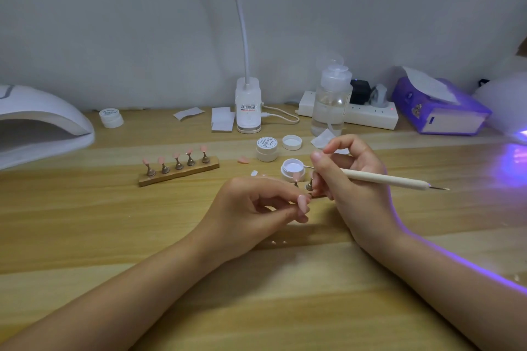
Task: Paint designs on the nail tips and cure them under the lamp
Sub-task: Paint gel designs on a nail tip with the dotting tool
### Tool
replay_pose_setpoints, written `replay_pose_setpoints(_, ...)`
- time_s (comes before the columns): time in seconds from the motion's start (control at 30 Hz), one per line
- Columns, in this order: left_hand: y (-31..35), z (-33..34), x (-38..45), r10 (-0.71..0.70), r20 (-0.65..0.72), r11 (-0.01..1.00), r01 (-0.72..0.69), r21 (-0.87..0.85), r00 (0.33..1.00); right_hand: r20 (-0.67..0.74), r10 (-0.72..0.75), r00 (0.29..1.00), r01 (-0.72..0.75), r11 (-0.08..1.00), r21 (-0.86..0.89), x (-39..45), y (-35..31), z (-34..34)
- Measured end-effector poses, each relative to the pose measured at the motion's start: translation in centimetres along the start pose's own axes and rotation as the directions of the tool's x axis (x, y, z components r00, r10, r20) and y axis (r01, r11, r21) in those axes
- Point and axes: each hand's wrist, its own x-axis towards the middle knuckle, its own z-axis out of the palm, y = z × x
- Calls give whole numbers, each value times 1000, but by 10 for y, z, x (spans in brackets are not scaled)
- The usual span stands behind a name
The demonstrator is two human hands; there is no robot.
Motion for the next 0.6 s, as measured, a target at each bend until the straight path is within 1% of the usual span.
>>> replay_pose_setpoints(0.1,0,0,1,-28,-53,998,24,-60,998,32,35,999,-36,999,34,0,1,-2)
replay_pose_setpoints(0.2,0,0,2,-78,-68,993,72,-94,995,80,59,995,-63,997,36,0,1,-2)
replay_pose_setpoints(0.4,0,2,2,-74,-66,993,68,-94,995,67,83,994,-88,994,70,0,1,-3)
replay_pose_setpoints(0.6,1,1,2,-112,-54,988,106,-112,992,77,97,992,-103,991,82,-2,-2,0)
